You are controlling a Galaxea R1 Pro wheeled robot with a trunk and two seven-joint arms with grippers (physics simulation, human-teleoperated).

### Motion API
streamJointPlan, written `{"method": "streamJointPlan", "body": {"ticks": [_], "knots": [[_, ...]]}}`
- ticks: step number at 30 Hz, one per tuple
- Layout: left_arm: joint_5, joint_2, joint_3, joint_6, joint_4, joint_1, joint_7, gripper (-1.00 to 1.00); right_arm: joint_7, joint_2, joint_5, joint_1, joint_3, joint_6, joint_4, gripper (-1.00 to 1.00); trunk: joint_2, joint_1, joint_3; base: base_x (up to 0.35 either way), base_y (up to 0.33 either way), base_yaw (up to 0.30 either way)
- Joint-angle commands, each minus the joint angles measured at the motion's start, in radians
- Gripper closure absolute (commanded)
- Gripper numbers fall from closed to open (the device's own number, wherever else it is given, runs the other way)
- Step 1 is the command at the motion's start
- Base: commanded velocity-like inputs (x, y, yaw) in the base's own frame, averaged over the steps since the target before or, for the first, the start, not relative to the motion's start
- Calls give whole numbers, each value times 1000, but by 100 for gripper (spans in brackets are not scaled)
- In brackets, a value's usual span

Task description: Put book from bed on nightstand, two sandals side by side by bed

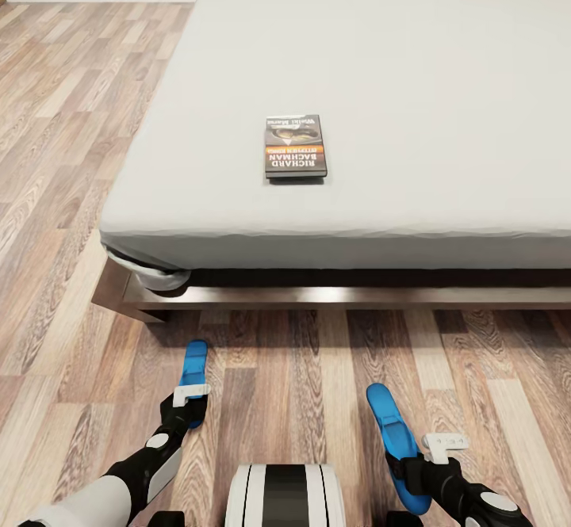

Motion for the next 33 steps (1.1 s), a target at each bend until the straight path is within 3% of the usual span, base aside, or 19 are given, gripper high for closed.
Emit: {"method": "streamJointPlan", "body": {"ticks": [1,33], "knots": [[3,1,-9,-2,-1,0,7,100,-6,-1,-6,0,1,4,-1,100,0,0,0,0,0,0],[3,1,-9,-2,-1,0,7,100,-6,-1,-6,0,2,4,-1,100,-1,2,-20,0,0,0]]}}
